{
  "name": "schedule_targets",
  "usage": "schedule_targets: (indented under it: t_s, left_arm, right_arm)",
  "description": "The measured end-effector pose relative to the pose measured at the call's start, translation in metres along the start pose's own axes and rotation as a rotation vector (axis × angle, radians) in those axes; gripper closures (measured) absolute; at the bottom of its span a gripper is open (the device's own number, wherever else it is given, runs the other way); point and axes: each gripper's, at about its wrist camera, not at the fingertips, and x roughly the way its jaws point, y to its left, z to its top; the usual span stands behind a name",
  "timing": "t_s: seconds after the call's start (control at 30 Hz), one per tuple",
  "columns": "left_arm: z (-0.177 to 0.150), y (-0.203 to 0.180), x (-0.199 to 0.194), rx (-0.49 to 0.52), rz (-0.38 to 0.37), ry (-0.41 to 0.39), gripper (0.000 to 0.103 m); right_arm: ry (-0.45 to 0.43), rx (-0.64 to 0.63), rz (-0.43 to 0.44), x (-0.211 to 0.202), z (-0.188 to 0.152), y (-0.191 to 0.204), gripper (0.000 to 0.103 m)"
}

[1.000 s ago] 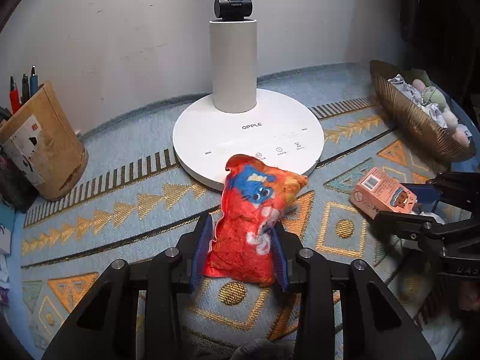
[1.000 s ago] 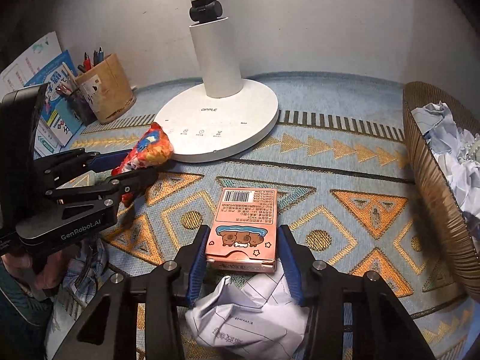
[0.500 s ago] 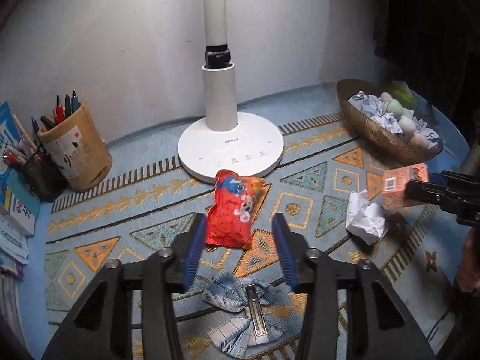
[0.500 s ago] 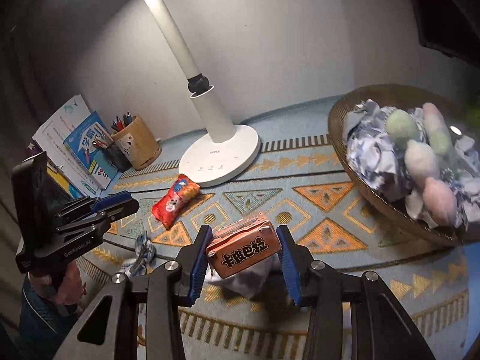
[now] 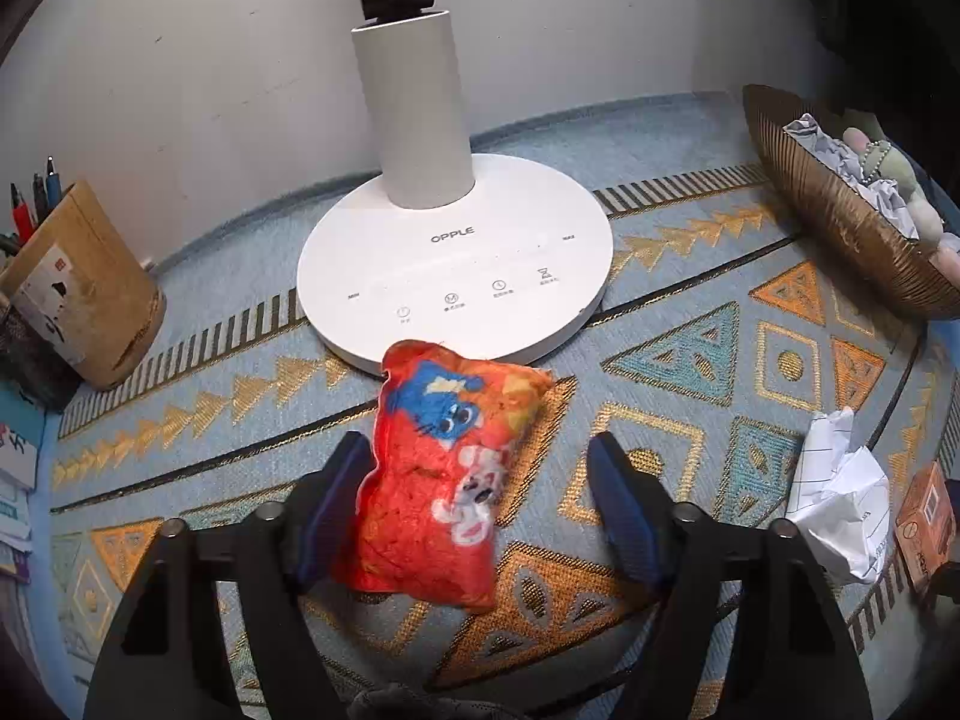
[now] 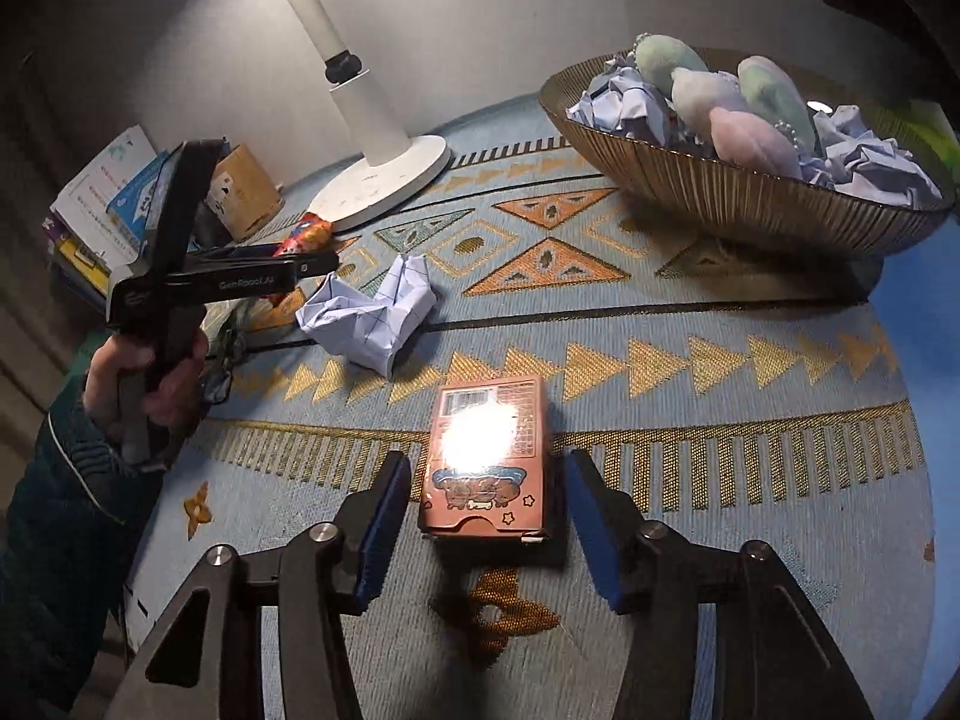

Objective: Organize objects
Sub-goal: 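Grasp the red snack bag with the left tool while the right grasps the pink box, then carry the snack bag and pink box to the bowl and open both tools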

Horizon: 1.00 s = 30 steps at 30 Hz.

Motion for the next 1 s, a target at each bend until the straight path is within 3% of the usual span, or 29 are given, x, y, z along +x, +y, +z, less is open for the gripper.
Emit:
schedule_targets:
  t_s: [0.03,0.17,0.3,0.37,0.47,0.57,0.73,0.83,1.0]
  left_arm:
    - [0.000,-0.002,-0.002,0.013,0.021,-0.006,0.058]
    - [-0.002,-0.003,-0.012,0.030,0.051,-0.020,0.075]
    - [-0.009,0.006,-0.036,-0.041,-0.008,-0.055,0.077]
    - [-0.013,0.003,-0.047,-0.053,-0.030,-0.068,0.077]
    - [-0.015,-0.004,-0.067,-0.045,-0.045,-0.097,0.077]
    - [-0.014,-0.015,-0.085,-0.045,-0.076,-0.136,0.077]
    - [0.009,-0.027,-0.105,-0.058,-0.147,-0.207,0.077]
    - [0.028,-0.050,-0.118,-0.057,-0.183,-0.258,0.077]
    - [0.068,-0.099,-0.119,-0.055,-0.255,-0.326,0.077]
  right_arm:
    - [-0.011,-0.013,-0.016,-0.003,-0.001,0.002,0.037]
    - [0.008,-0.053,-0.081,0.001,0.001,0.009,0.036]
    - [0.020,-0.099,-0.170,0.012,-0.001,0.027,0.040]
    - [0.022,-0.133,-0.233,0.016,-0.001,0.037,0.062]
    - [0.020,-0.165,-0.243,0.017,-0.002,0.047,0.063]
    - [-0.048,-0.153,-0.098,-0.001,-0.003,0.054,0.063]
    - [-0.173,-0.104,-0.059,-0.049,0.017,0.048,0.063]
    - [-0.291,-0.072,-0.092,-0.088,0.040,0.030,0.063]
    - [-0.465,0.021,-0.224,-0.133,0.085,-0.017,0.063]
